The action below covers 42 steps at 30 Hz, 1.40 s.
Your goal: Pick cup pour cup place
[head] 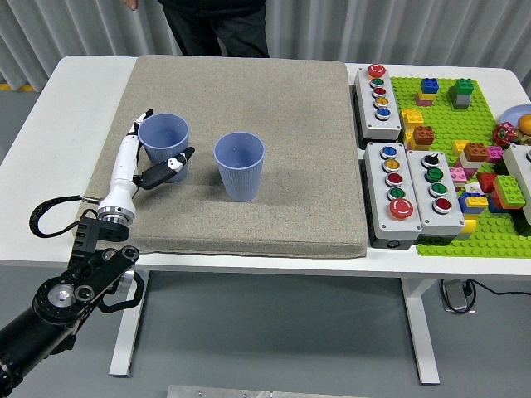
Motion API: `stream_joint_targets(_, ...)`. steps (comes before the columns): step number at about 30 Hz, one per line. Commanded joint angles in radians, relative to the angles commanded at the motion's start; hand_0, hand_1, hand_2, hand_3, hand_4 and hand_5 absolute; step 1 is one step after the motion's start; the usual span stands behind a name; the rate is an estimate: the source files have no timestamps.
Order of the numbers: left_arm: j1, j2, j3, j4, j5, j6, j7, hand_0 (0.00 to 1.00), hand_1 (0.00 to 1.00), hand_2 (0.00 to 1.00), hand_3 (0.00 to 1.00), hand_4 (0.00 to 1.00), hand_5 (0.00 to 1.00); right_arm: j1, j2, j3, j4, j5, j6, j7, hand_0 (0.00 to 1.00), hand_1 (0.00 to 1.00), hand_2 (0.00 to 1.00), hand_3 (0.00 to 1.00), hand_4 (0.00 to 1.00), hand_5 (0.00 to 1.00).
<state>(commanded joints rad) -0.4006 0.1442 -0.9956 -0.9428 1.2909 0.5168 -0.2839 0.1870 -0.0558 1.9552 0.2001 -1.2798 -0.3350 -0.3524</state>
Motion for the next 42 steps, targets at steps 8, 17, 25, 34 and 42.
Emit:
stream_joint_targets(8,0.031,0.005,-0.027,-0.044,0.027,-0.018,0.006,0.918,0.974,0.998,0.998,0.998,0.521,0.001,-0.003,0.004,-0.001,-0.002,0.001,-0.001,0.668,0.608,0.549,0.527,0.002,0.07)
stream_joint_targets(17,0.084,0.018,-0.053,-0.123,0.076,-0.071,0.014,0.936,0.984,0.998,0.998,0.998,0.536,0.002,-0.006,0.009,-0.001,-0.007,-0.005,0.003,0.667,0.609,0.549,0.531,0.002,0.078)
stream_joint_targets(25,0.093,0.023,-0.08,-0.143,0.089,-0.065,0.012,0.946,0.985,0.998,0.998,0.998,0.577,0.0,-0.005,0.002,-0.001,0.005,-0.011,0.006,0.667,0.609,0.549,0.532,0.002,0.078)
stream_joint_targets(34,0.106,0.021,-0.098,-0.128,0.09,-0.059,0.014,0.951,0.988,0.998,0.998,0.998,0.613,-0.006,-0.003,-0.004,-0.002,0.018,-0.019,0.011,0.667,0.608,0.55,0.534,0.002,0.072)
stream_joint_targets(42,0.104,0.023,-0.108,-0.129,0.096,-0.057,0.017,0.952,0.986,0.998,0.998,0.998,0.616,-0.005,-0.004,-0.002,-0.001,0.025,-0.021,0.013,0.668,0.608,0.55,0.534,0.002,0.077)
